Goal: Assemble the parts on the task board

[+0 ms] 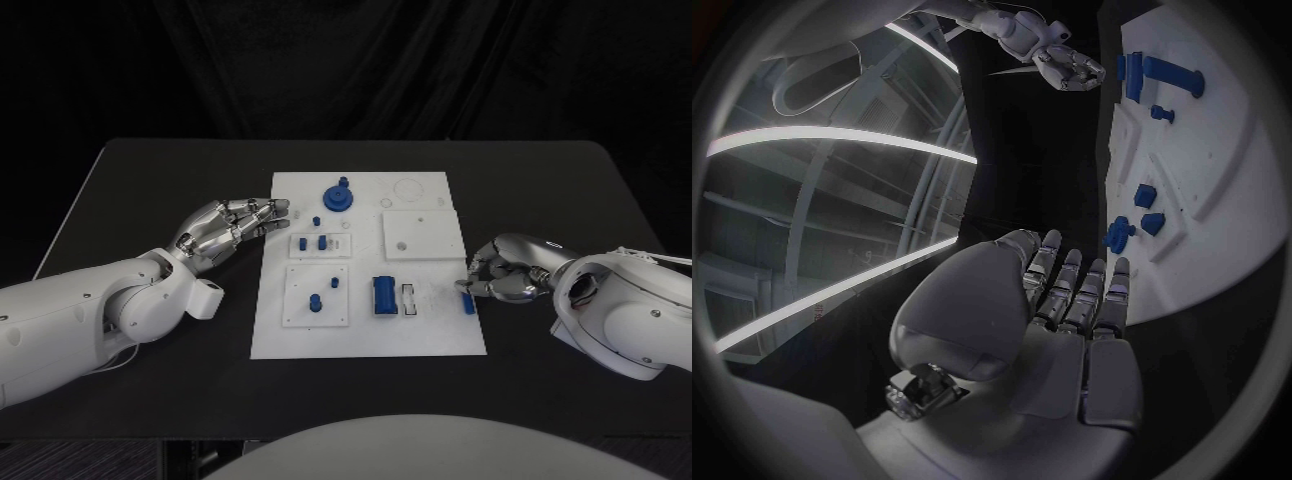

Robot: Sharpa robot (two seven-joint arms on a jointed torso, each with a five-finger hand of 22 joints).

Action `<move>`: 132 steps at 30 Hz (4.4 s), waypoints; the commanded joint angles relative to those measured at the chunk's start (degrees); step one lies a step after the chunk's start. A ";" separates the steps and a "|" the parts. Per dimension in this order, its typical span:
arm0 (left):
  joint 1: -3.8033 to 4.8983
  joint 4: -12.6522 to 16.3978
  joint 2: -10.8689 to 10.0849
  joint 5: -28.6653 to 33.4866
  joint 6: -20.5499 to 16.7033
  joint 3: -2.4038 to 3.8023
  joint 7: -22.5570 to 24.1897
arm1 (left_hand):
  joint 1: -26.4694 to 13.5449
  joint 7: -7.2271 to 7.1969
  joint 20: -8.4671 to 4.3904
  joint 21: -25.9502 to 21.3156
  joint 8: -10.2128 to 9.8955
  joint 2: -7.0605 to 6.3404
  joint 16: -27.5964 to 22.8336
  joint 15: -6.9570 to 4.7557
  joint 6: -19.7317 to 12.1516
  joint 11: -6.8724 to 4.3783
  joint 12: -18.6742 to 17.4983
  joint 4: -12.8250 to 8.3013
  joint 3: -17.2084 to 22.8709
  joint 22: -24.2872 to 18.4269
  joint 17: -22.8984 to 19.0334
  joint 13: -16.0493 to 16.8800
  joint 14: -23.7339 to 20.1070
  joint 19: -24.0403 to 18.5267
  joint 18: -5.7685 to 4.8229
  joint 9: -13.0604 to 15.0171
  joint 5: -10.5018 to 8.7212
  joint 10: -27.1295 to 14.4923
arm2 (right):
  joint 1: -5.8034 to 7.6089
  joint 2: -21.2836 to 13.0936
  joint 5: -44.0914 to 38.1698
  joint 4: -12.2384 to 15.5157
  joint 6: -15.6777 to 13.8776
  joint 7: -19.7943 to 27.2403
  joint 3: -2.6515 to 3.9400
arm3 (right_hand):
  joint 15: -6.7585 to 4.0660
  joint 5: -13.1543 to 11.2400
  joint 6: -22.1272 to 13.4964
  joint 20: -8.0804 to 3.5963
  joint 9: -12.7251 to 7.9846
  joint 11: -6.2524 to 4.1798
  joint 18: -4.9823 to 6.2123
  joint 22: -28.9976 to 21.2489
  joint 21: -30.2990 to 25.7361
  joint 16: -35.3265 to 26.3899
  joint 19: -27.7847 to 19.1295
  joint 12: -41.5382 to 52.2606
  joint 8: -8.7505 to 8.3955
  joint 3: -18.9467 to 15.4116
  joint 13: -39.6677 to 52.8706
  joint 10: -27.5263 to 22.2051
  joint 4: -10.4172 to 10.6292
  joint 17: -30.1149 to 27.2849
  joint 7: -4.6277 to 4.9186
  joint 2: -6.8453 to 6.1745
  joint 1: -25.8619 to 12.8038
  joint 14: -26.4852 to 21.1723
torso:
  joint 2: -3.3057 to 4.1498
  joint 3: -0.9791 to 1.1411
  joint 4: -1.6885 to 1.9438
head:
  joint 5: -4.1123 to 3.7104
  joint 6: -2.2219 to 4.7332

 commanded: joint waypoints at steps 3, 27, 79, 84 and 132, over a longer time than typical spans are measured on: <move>-0.10 0.25 0.19 0.15 -0.29 0.04 1.10 | -0.44 0.14 0.10 0.23 0.27 -0.03 0.28 0.24 0.18 0.11 0.32 0.12 0.34 0.08 0.06 0.05 0.26 0.39 -0.70 0.07 0.22 0.23 | -0.03 0.04 -6.29 -0.44 0.65 -5.36 -0.01 | 0.39 0.10 0.05 0.29 -0.08 0.28 0.79 10.48 0.17 0.12 1.97 0.16 -0.25 0.28 15.10 5.97 0.01 1.36 0.21 0.04 0.49 3.66 | -0.08 -0.10 -0.02 | -0.12 -0.01; -0.10 -0.22 0.59 0.15 0.22 0.04 0.95 | -0.52 0.17 0.09 0.23 0.31 -0.18 0.29 0.22 0.23 0.11 0.30 0.11 0.48 -0.11 0.05 0.04 0.23 0.36 -0.70 0.08 0.17 0.27 | -0.14 3.02 -6.88 -2.57 6.02 -7.96 -0.01 | 0.66 -7.35 0.29 0.49 -0.91 0.63 0.62 10.70 1.02 0.61 2.28 0.16 -0.46 -0.58 15.10 5.97 2.45 2.05 0.63 0.36 -0.86 3.82 | 0.01 0.03 0.04 | -0.24 -0.01; -0.95 -0.72 0.69 0.14 1.31 0.04 0.56 | -0.66 0.25 0.08 0.19 0.29 -0.11 0.32 0.23 0.15 0.39 0.45 0.20 0.80 -0.29 0.03 0.06 0.16 0.29 -0.73 0.05 0.12 0.45 | -3.34 8.56 0.08 -4.92 1.55 -1.81 0.02 | 1.16 -0.87 3.30 0.87 -8.00 1.21 0.63 10.68 1.15 0.32 2.15 0.16 -5.45 15.86 15.10 5.97 -9.98 0.99 1.43 -2.36 10.43 3.58 | -0.05 0.03 0.08 | -0.10 -0.01; -1.01 -0.80 0.67 0.14 1.33 0.04 0.54 | -0.73 0.30 0.08 0.18 0.30 -0.10 0.36 0.20 0.16 0.59 0.60 0.23 0.98 -0.32 0.03 0.08 0.15 0.29 -0.72 0.05 0.12 0.64 | -3.36 8.57 9.21 -4.81 -3.93 3.60 0.02 | 1.22 0.41 2.65 1.00 -6.75 1.26 0.60 10.75 1.42 0.53 2.23 0.16 -4.08 19.64 15.10 5.97 -11.42 1.27 1.46 -3.27 7.94 3.66 | -0.02 0.01 0.03 | -0.03 -0.01; -1.35 -0.98 0.93 0.14 1.58 0.05 0.36 | -0.78 0.37 0.06 0.16 0.34 -0.14 0.39 0.14 0.19 0.77 0.69 0.19 1.27 -0.39 0.03 0.10 0.11 0.28 -0.70 0.06 0.16 0.80 | -4.27 12.62 23.04 -7.45 -5.19 7.02 0.04 | 1.15 -8.88 0.28 0.93 -6.74 1.23 0.57 10.75 2.08 0.88 2.31 0.16 -3.49 20.17 15.10 5.97 -7.40 0.63 1.33 -2.72 -4.39 3.64 | -0.07 0.00 0.14 | -0.16 -0.01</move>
